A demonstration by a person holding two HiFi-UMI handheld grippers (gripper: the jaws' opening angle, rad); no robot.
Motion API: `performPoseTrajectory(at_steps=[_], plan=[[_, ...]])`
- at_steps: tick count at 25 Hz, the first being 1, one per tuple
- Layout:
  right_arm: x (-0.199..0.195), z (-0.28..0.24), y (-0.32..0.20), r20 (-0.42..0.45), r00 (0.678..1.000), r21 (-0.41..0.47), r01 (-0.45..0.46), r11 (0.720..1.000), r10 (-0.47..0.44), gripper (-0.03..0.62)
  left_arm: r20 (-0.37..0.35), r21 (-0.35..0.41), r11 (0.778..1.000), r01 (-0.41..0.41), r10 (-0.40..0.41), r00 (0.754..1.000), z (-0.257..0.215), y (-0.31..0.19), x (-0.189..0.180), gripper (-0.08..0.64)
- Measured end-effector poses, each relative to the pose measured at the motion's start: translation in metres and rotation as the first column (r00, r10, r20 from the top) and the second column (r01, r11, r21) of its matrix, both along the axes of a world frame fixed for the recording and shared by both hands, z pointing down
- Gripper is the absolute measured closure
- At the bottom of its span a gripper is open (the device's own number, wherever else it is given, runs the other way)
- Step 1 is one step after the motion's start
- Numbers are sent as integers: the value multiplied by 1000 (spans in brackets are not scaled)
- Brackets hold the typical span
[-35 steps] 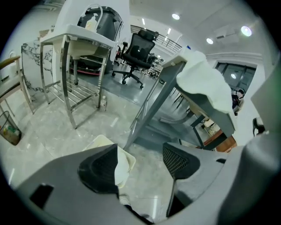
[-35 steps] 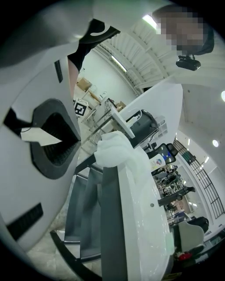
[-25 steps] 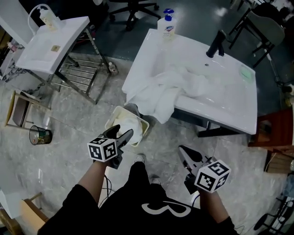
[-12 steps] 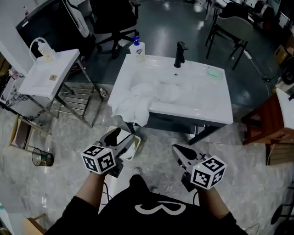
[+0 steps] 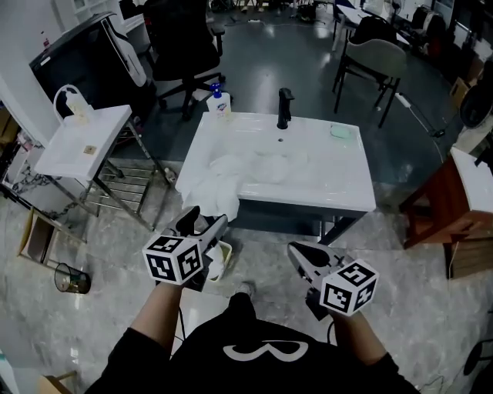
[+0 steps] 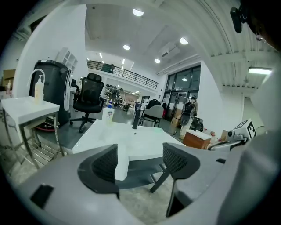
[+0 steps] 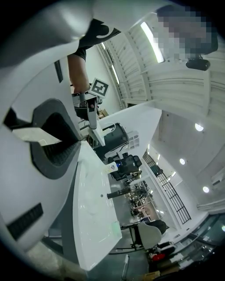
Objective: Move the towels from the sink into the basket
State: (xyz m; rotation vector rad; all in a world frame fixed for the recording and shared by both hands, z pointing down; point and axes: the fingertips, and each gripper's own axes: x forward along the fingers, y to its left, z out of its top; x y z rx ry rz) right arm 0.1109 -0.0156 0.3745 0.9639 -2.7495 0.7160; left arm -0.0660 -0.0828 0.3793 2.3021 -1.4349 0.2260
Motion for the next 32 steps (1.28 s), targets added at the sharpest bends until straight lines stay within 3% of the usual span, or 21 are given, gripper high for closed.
performPoseTrajectory(at_steps=[9, 14, 21, 26, 32], plan=[[6, 17, -64, -20, 998, -47, -65, 997, 64, 589, 142, -63, 996, -59, 67, 988, 28, -73, 4, 238], [4, 10, -107, -34, 995, -43, -97, 994, 95, 589, 214, -145, 986, -82, 112, 970, 58, -123, -5, 212], [4, 17, -140, -70, 990, -75, -130, 989, 125, 589, 293, -265, 960, -95, 174, 940, 99, -174, -22, 190], [8, 17, -157, -77, 986, -79, -152, 985, 146, 589, 311, -361, 922, -142, 262, 913, 127, -194, -19, 176], [12, 17, -165, -88, 984, -80, -162, 984, 155, 589, 330, -442, 887, -135, 301, 895, 151, -200, -16, 176]])
